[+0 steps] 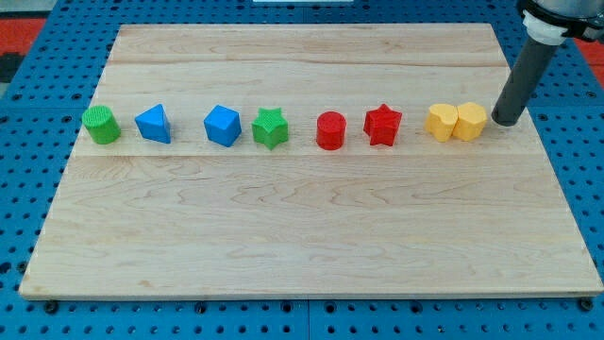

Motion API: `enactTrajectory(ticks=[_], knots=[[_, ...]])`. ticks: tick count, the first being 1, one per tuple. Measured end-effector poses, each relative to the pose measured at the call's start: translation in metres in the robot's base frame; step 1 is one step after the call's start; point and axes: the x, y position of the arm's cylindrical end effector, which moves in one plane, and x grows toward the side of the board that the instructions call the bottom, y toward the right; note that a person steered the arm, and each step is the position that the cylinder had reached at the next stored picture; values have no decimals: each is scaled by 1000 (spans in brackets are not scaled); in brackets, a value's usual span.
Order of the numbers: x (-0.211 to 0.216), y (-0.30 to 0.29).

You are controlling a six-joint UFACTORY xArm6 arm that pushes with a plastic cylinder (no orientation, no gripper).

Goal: Move the arm below the blue cube

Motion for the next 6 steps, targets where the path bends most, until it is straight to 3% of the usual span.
enactTrajectory(ticks=[2,3,5,6], knots=[[12,1],[72,2],[169,-145],[176,-222]])
